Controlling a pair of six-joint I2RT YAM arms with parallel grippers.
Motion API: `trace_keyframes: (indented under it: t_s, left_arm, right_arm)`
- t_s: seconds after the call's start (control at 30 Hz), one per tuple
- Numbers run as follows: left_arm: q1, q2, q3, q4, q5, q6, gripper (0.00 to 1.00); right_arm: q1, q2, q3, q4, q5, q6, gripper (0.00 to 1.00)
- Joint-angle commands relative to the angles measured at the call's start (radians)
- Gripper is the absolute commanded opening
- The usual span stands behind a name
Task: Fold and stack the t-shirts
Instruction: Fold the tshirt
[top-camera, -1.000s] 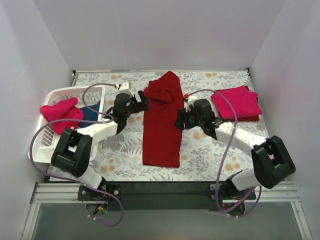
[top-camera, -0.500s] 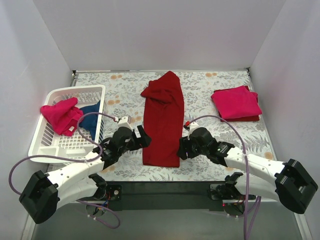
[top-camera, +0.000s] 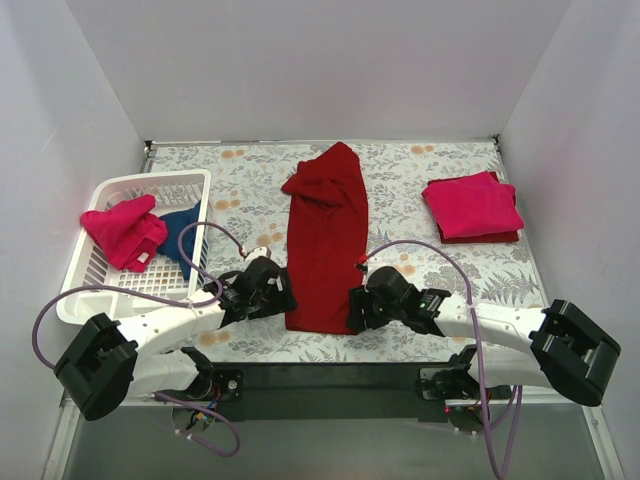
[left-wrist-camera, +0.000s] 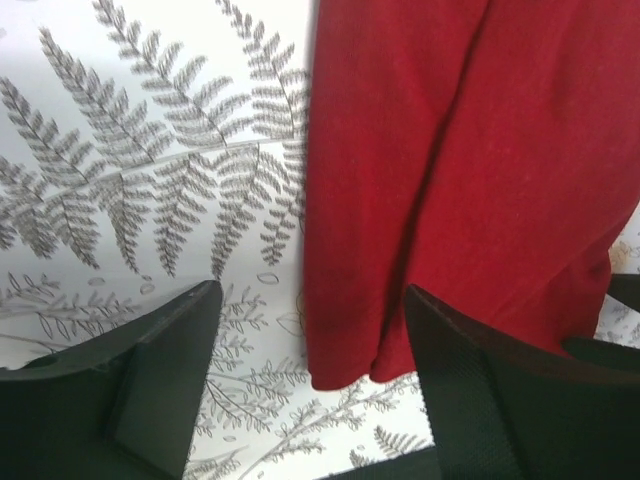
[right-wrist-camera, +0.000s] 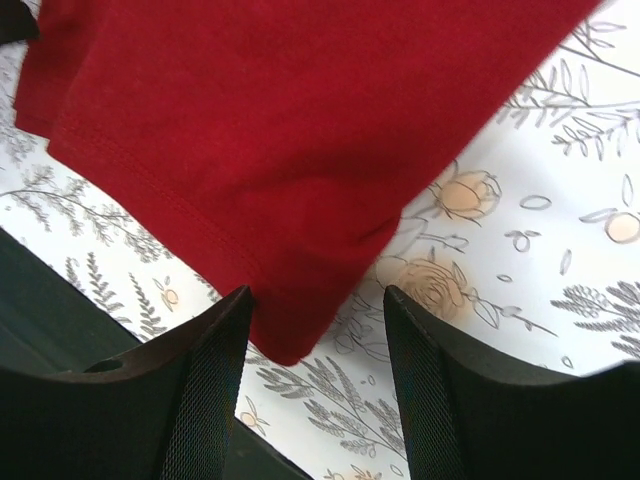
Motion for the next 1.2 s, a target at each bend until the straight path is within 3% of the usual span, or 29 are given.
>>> trace_keyframes:
  t_s: [0.0,0.37,0.53,0.57,0.63,0.67,0.73,0.87,1.1,1.17]
  left_arm:
    - [-0.018,0.001,0.037,-0.086,0.065,-0.024,0.65]
    - [-0.04,0.003,0.065,-0.2,0.154,-0.019,0.51]
    - [-0.041,0.03,0.014,-0.104,0.2,-0.024,0.34]
    - [-0.043,0.034,0.006,-0.084,0.203,-0.025,0.32]
    - [-0.049,0.038,-0.02,-0.025,0.216,-0.021,0.27]
    - [-0.051,0.038,-0.024,0.001,0.216,-0.018,0.17]
    - [-0.052,0.034,-0.032,0.01,0.222,-0.001,0.01]
    - [-0.055,0.001,-0.029,0.025,0.31,0.072,0.0]
    - [-0.057,-0.017,-0.017,0.013,0.462,0.137,0.0]
    - [-0.057,-0.035,-0.006,0.024,0.455,0.133,0.0]
  right_arm:
    - [0.015,0.02,-0.005,0.038,-0.011,0.02,0.5]
    - [0.038,0.0,-0.02,0.013,-0.017,0.037,0.35]
    - [0.041,0.015,-0.017,0.015,-0.016,0.029,0.22]
    - [0.041,0.017,-0.018,0.015,-0.016,0.029,0.14]
    - [0.041,0.02,-0.017,0.01,-0.016,0.026,0.07]
    - [0.041,0.017,-0.017,0.007,-0.016,0.018,0.01]
    - [0.041,0.008,-0.005,-0.011,-0.05,0.004,0.01]
    - [0.041,-0.018,0.04,-0.158,-0.057,-0.064,0.01]
    - [0.041,-0.077,0.095,-0.359,-0.2,-0.137,0.01]
    - [0.041,-0.104,0.122,-0.398,-0.166,-0.135,0.01]
